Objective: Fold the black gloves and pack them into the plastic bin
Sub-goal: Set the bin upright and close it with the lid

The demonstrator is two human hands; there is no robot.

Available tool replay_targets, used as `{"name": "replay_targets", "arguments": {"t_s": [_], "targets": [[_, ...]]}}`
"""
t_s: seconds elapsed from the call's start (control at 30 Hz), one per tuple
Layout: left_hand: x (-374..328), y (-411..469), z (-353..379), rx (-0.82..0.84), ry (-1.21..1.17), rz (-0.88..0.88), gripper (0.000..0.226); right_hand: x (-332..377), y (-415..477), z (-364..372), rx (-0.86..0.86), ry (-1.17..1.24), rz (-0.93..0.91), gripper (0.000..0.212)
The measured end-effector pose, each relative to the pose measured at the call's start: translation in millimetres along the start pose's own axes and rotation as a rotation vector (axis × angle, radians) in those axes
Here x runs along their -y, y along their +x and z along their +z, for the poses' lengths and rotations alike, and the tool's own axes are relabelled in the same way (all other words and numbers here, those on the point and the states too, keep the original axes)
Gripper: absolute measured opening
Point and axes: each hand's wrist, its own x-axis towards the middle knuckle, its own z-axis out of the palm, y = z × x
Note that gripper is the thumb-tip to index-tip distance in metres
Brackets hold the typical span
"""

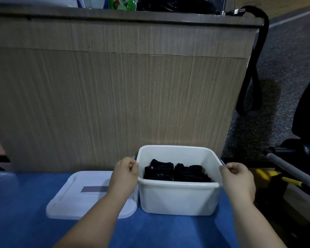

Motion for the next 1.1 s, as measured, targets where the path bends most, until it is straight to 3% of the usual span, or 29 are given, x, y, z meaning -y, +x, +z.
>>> {"name": "replay_targets", "arguments": {"t_s": [0.23, 0.5, 0.73, 0.93, 1.1], "targets": [[12.4, -9.8, -13.8, -0.004, -0.085, 0.003, 0.008, 34.2, -49.4, 25.5, -0.047, -0.239, -0.305, 0.01], [56.3, -10.6, -46.2, -0.02, -0.079, -0.069, 0.012, 78.3, -117.5, 81.6, 0.309, 0.026, -0.46, 0.009], [110.4, -8.7, -73.7, -0.07, -0.011, -0.172, 0.007, 94.8, -172.0, 134.6, 0.436, -0.035, -0.664, 0.006], [151.3, -12.4, -89.7, -0.148, 0.133, -0.204, 0.017, 78.4, -193.8, 175.2, 0.599, -0.1, -0.579, 0.015], [175.3, -8.8, -103.3, -0.168, 0.32, -0.277, 0.031, 48.3, -194.0, 201.1, 0.619, -0.333, -0.497, 0.032]]}}
